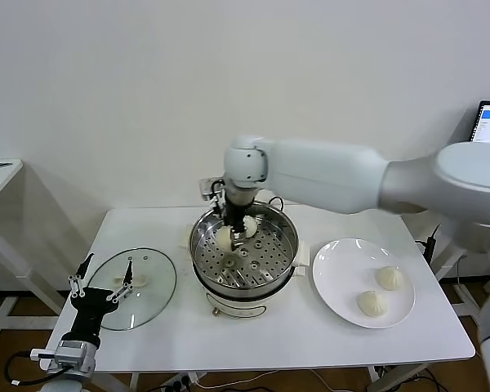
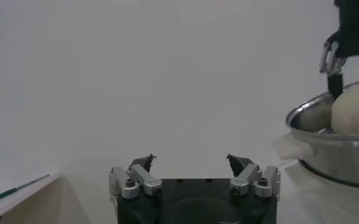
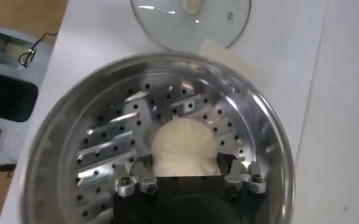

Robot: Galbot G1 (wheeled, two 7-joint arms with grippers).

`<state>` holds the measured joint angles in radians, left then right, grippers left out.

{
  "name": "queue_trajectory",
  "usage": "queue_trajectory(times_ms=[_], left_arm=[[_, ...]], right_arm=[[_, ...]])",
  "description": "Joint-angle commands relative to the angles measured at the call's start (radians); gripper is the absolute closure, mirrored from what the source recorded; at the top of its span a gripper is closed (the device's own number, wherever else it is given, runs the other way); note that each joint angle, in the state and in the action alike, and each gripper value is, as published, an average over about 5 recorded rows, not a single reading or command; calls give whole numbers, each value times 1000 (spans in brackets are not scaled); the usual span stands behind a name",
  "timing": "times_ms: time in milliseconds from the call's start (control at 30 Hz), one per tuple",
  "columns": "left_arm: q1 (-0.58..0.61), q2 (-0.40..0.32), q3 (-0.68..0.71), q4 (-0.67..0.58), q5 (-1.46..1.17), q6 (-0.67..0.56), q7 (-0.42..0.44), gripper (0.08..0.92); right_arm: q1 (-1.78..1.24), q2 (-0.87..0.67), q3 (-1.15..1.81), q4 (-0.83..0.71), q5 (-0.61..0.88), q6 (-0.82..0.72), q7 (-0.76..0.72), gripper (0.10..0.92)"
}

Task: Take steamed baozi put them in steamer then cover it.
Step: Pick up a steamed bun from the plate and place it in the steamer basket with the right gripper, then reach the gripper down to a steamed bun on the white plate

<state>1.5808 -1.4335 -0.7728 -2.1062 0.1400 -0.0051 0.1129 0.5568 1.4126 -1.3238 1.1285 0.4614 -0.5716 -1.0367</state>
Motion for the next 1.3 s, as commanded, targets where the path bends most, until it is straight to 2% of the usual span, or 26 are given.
queue_trajectory(times_ms=[33, 267, 433, 533, 700, 900, 1067, 1300], left_arm=[[1, 1, -6, -3, -1, 0, 1, 177], [4, 0, -11, -2, -1, -2, 3, 177], [4, -2, -13, -5, -2, -1, 2, 177], [6, -2, -11, -8, -1, 1, 1, 177], [9, -2, -3, -13, 0, 3, -2, 177], [9, -2, 10, -23, 4, 7, -5, 177], [9, -4, 20, -26, 6, 12, -7, 177], [18, -14, 32, -34, 13, 10, -9, 177]], right_arm=[[-74, 118, 18, -150, -45, 5, -2, 313], [-84, 116, 20, -149, -53, 5, -7, 307], [-60, 73, 20, -99, -36, -1, -14, 227], [-22, 7, 22, -31, -8, -7, -23, 206], [99, -198, 25, 113, 37, -4, -59, 203], [209, -545, 13, 321, 27, 50, -147, 203], [192, -785, 9, 423, -94, 131, -227, 203], [20, -965, 61, 443, -309, 225, -279, 203]])
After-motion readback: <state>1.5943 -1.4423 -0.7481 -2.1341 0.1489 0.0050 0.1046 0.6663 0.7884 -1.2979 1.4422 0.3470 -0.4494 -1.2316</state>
